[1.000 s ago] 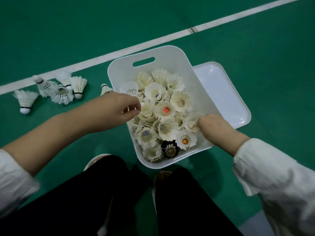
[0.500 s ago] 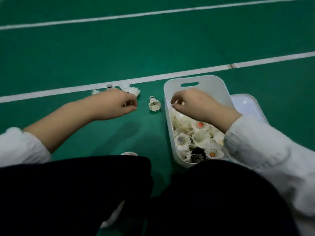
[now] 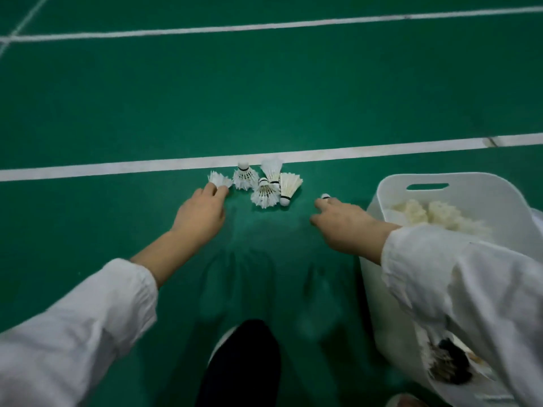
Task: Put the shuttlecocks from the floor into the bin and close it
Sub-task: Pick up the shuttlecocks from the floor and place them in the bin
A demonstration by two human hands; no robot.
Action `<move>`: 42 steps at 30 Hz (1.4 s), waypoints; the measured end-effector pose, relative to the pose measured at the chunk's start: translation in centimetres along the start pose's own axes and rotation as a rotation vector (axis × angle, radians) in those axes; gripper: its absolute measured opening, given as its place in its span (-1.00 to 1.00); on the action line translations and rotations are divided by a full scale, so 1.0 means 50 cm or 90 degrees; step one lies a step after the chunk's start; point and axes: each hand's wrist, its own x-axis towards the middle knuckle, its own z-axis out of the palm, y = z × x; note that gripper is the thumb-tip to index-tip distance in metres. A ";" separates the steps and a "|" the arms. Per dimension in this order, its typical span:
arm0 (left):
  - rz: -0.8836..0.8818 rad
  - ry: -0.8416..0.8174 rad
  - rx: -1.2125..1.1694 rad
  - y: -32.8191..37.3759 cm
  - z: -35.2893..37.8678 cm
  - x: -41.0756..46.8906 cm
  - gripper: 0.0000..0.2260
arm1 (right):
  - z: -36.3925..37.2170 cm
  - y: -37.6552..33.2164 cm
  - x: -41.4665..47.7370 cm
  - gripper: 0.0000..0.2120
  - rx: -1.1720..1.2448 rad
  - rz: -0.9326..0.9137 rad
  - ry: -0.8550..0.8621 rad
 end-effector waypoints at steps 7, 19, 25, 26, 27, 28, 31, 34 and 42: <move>-0.081 0.006 -0.053 -0.056 0.113 0.149 -0.44 | 0.104 0.042 0.135 -0.56 0.116 0.183 -0.101; 0.028 -0.038 0.033 -0.098 0.173 0.160 -0.82 | 0.113 0.048 0.166 -0.63 0.139 0.222 -0.065; 0.118 0.030 0.035 -0.074 0.141 0.123 -0.79 | 0.097 0.047 0.160 -0.71 0.263 0.239 0.063; 0.138 0.022 -0.016 -0.062 0.130 0.113 -0.79 | 0.096 0.040 0.157 -0.72 0.311 0.236 0.084; 0.151 -0.009 -0.071 -0.049 0.121 0.104 -0.80 | 0.096 0.032 0.154 -0.76 0.348 0.229 0.106; 0.157 -0.052 -0.109 -0.036 0.114 0.097 -0.82 | 0.097 0.023 0.150 -0.81 0.374 0.219 0.127; 0.172 -0.122 -0.169 -0.002 0.106 0.080 -0.87 | 0.104 0.002 0.142 -0.88 0.409 0.186 0.140; 0.179 -0.095 -0.144 0.018 0.111 0.077 -0.83 | 0.110 -0.005 0.147 -0.89 0.452 0.179 0.119; 0.165 -0.107 0.068 0.026 0.125 0.133 -0.32 | 0.108 -0.010 0.151 -0.78 0.482 0.182 0.083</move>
